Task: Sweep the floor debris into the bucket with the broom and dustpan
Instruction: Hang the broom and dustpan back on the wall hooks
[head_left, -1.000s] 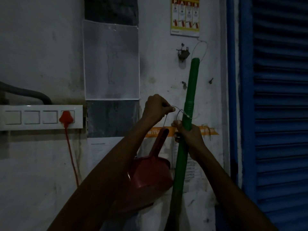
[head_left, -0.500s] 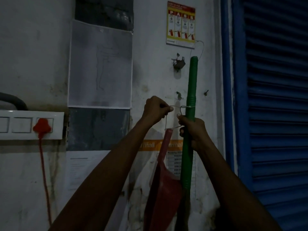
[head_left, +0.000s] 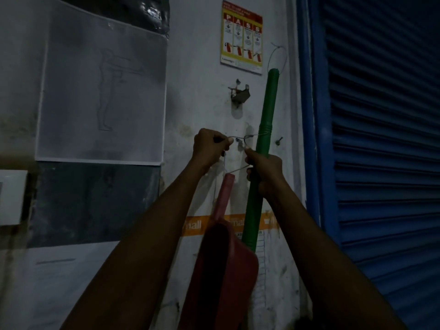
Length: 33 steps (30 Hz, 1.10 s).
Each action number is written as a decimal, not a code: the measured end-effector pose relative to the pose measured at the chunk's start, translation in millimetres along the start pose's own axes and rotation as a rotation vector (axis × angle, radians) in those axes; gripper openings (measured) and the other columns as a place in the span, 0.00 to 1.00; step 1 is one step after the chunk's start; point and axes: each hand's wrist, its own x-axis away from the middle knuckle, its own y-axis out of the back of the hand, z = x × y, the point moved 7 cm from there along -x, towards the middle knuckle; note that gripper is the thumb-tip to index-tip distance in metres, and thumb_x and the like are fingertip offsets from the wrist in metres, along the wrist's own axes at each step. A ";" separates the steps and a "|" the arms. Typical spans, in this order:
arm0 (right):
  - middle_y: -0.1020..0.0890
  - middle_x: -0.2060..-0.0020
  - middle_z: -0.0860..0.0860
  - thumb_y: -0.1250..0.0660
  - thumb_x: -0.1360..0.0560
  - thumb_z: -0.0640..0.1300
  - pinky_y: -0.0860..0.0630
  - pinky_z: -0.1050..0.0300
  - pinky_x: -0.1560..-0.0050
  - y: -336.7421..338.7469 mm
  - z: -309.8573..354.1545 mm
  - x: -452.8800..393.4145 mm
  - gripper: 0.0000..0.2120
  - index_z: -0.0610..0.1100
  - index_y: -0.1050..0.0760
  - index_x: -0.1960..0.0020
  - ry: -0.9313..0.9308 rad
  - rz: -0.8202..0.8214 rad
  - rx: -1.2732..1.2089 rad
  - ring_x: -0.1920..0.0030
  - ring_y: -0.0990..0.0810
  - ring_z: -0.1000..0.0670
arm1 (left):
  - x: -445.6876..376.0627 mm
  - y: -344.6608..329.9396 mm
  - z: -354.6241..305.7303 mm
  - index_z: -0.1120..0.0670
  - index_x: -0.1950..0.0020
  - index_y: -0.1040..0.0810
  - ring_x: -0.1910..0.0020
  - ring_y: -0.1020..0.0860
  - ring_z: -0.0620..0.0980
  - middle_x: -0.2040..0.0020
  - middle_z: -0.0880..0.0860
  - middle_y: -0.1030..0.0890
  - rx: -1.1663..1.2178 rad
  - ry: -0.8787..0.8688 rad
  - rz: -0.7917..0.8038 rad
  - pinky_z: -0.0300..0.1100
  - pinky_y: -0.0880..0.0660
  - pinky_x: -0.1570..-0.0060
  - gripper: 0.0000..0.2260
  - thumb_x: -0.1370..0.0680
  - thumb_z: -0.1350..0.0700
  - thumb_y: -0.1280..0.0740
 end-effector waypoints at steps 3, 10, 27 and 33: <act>0.19 0.63 0.45 0.23 0.27 0.42 0.30 0.59 0.73 -8.9 14.9 -14.5 0.10 0.40 0.23 0.54 0.011 -0.025 0.005 0.73 0.28 0.50 | -21.0 4.0 -3.4 0.61 0.59 0.16 0.73 0.20 0.44 0.67 0.53 0.17 0.077 -0.004 -0.046 0.35 0.24 0.72 0.09 0.25 0.55 0.26; 0.16 0.58 0.46 0.22 0.28 0.46 0.29 0.60 0.73 -23.0 38.3 -40.0 0.15 0.39 0.22 0.48 0.011 -0.108 0.020 0.69 0.26 0.51 | -57.1 0.9 -28.0 0.62 0.58 0.15 0.75 0.22 0.42 0.67 0.55 0.17 0.141 -0.041 -0.067 0.35 0.27 0.75 0.10 0.25 0.55 0.25; 0.17 0.57 0.45 0.24 0.26 0.43 0.28 0.60 0.71 -43.3 117.1 -112.2 0.15 0.41 0.31 0.58 0.090 -0.139 -0.072 0.66 0.22 0.53 | -140.4 -17.1 -54.3 0.59 0.58 0.15 0.63 0.17 0.52 0.62 0.54 0.16 0.073 -0.076 -0.244 0.51 0.18 0.60 0.10 0.25 0.51 0.26; 0.16 0.56 0.44 0.25 0.26 0.40 0.29 0.61 0.73 -37.7 99.7 -124.5 0.13 0.37 0.24 0.45 0.042 -0.137 -0.006 0.67 0.22 0.53 | -155.1 -18.9 -30.6 0.60 0.52 0.15 0.60 0.16 0.55 0.57 0.58 0.15 -0.064 0.083 -0.249 0.51 0.17 0.59 0.10 0.27 0.54 0.25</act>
